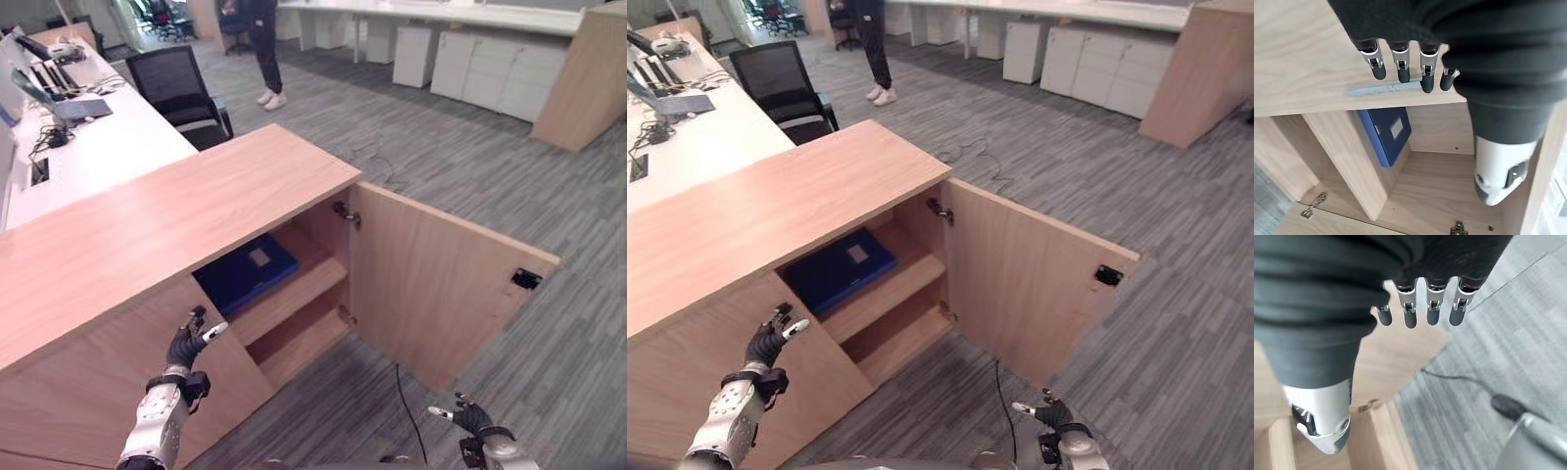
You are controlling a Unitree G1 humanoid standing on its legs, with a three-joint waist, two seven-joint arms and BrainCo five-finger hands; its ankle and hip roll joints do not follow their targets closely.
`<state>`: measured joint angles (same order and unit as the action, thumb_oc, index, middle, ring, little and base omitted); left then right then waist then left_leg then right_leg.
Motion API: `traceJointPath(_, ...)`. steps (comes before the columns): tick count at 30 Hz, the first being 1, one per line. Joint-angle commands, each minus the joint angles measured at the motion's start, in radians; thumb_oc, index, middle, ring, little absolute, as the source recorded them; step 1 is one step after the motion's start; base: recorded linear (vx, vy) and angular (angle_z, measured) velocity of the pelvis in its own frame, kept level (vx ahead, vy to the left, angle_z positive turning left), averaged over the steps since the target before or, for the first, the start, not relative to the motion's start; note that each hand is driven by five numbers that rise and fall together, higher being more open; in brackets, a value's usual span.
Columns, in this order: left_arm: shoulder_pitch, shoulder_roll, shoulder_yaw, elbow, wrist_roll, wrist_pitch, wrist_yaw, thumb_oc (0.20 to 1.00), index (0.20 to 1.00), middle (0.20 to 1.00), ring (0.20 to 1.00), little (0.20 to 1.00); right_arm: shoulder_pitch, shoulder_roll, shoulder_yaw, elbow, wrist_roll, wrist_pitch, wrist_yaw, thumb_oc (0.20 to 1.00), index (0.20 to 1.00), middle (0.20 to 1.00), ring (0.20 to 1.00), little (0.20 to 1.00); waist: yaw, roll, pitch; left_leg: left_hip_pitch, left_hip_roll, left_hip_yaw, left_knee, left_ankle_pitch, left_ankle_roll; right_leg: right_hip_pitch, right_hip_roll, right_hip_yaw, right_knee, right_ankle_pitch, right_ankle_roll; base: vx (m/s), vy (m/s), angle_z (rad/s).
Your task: Put the empty folder in the office cabinet
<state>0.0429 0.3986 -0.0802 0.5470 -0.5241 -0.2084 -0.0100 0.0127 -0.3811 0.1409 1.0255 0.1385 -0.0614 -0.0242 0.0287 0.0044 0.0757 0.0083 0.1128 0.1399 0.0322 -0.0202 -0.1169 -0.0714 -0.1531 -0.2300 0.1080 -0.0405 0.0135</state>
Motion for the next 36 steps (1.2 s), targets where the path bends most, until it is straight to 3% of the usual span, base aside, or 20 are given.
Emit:
traceJointPath(1, -0.06, -0.103, -0.145, -0.057, 0.024, 0.038, -0.1, 1.0, 1.0, 1.0, 1.0, 1.0, -0.071, 0.007, 0.008, 0.002, 0.037, -0.027, -0.005, 1.0, 1.0, 1.0, 1.0, 1.0, -0.058, 0.0, 0.065, -0.021, 0.002, 0.026, 0.083, 0.039, -0.002, 0.212, 0.02, -0.057, -0.191, 0.022, 0.127, 0.07, -0.016, -0.08)
traceJointPath(4, -0.039, -0.096, -0.133, -0.062, 0.023, 0.039, -0.109, 1.0, 1.0, 1.0, 1.0, 1.0, -0.07, -0.002, -0.009, 0.034, 0.036, -0.029, -0.006, 1.0, 1.0, 1.0, 1.0, 1.0, -0.06, 0.002, 0.057, 0.017, -0.016, 0.027, 0.056, 0.027, 0.008, 0.222, 0.021, -0.049, -0.19, 0.027, 0.126, 0.08, 0.026, -0.28)
traceJointPath(9, -0.015, -0.075, -0.114, -0.076, 0.023, 0.046, -0.127, 1.0, 1.0, 1.0, 1.0, 1.0, -0.1, -0.089, -0.081, 0.109, 0.047, -0.02, -0.01, 1.0, 1.0, 1.0, 1.0, 1.0, -0.06, 0.001, 0.047, 0.083, -0.02, 0.058, 0.008, 0.016, 0.023, 0.23, 0.024, -0.043, -0.18, 0.033, 0.132, 0.03, 0.017, -0.11)
traceJointPath(15, -0.011, -0.059, -0.113, -0.074, 0.02, 0.048, -0.145, 1.0, 1.0, 1.0, 1.0, 1.0, -0.157, -0.257, -0.199, 0.175, 0.109, -0.017, -0.019, 1.0, 1.0, 1.0, 1.0, 1.0, -0.06, 0.0, 0.032, 0.125, -0.028, 0.072, -0.056, 0.019, 0.034, 0.228, 0.026, -0.044, -0.167, 0.034, 0.145, 0.02, 0.025, -0.06)
traceJointPath(17, -0.012, -0.049, -0.126, -0.078, 0.026, 0.051, -0.154, 1.0, 1.0, 1.0, 1.0, 1.0, -0.201, -0.357, -0.243, 0.204, 0.135, -0.019, -0.026, 1.0, 1.0, 1.0, 1.0, 1.0, -0.059, 0.001, 0.023, 0.136, -0.031, 0.072, -0.088, 0.028, 0.036, 0.228, 0.027, -0.053, -0.165, 0.033, 0.152, 0.01, 0.034, 0.04)
traceJointPath(26, -0.019, -0.025, -0.158, -0.087, 0.026, 0.059, -0.171, 1.0, 1.0, 1.0, 1.0, 1.0, -0.348, -0.561, -0.266, 0.259, 0.196, -0.021, -0.032, 1.0, 1.0, 1.0, 1.0, 1.0, -0.04, -0.004, 0.008, 0.14, -0.037, 0.053, -0.102, 0.031, 0.038, 0.235, 0.026, -0.08, -0.156, 0.027, 0.159, 0.0, 0.012, 0.05)
traceJointPath(32, 0.005, -0.011, -0.183, -0.107, 0.015, 0.065, -0.182, 1.0, 1.0, 1.0, 1.0, 1.0, -0.526, -0.583, -0.152, 0.221, 0.22, -0.032, -0.023, 1.0, 1.0, 1.0, 1.0, 1.0, -0.017, -0.004, -0.004, 0.137, -0.042, 0.041, -0.106, 0.036, 0.039, 0.245, 0.023, -0.093, -0.17, 0.034, 0.16, -0.01, 0.001, 0.06)
traceJointPath(36, 0.016, -0.014, -0.198, -0.117, 0.004, 0.069, -0.179, 1.0, 1.0, 1.0, 1.0, 1.0, -0.645, -0.485, -0.046, 0.168, 0.227, -0.037, -0.021, 1.0, 1.0, 1.0, 1.0, 1.0, 0.003, 0.01, -0.009, 0.131, -0.048, 0.028, -0.11, 0.045, 0.039, 0.25, 0.015, -0.102, -0.183, 0.042, 0.159, -0.01, -0.001, 0.02)
